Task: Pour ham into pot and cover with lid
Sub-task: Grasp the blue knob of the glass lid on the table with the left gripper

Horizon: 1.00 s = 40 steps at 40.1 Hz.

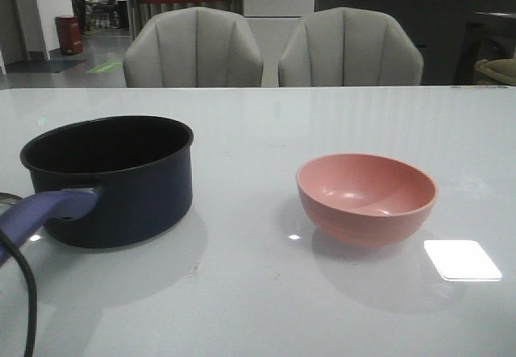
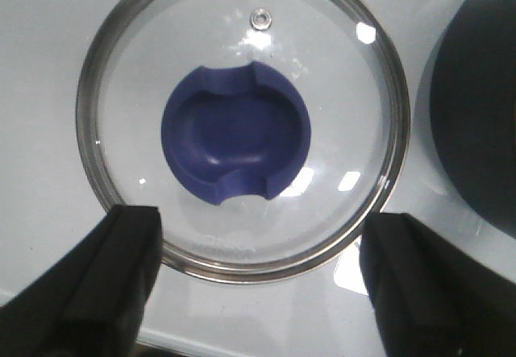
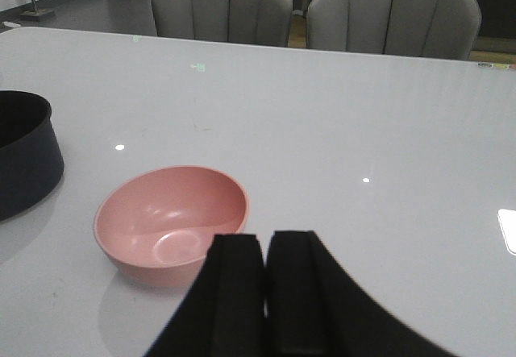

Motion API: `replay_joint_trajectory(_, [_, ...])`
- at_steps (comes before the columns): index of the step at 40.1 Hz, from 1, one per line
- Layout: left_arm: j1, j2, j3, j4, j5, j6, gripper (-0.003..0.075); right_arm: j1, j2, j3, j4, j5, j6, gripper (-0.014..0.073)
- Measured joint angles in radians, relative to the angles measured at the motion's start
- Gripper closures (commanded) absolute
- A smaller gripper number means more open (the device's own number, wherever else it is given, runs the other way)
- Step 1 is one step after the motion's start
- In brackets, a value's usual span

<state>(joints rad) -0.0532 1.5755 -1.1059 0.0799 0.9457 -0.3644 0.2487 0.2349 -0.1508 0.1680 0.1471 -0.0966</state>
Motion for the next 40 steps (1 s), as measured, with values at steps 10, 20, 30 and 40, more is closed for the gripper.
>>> replay_joint_trajectory(10, [0.045, 0.070, -0.068, -0.031, 0.070, 0.067, 0.0187, 0.000, 0.000, 0.000, 0.000, 0.000, 0.000, 0.0445])
replay_joint_trajectory(20, [0.048, 0.113, -0.085, -0.051, 0.079, 0.106, 0.0146, 0.000, 0.000, 0.002, 0.000, 0.000, 0.000, 0.0445])
replay_joint_trajectory(30, [0.048, 0.152, -0.085, -0.030, 0.079, 0.108, 0.0107, 0.000, 0.000, 0.002, 0.000, 0.000, 0.000, 0.0445])
replay_joint_trajectory(40, [0.048, 0.162, -0.085, -0.036, 0.030, 0.108, 0.0108, 0.000, 0.000, 0.002, 0.000, 0.000, 0.000, 0.0445])
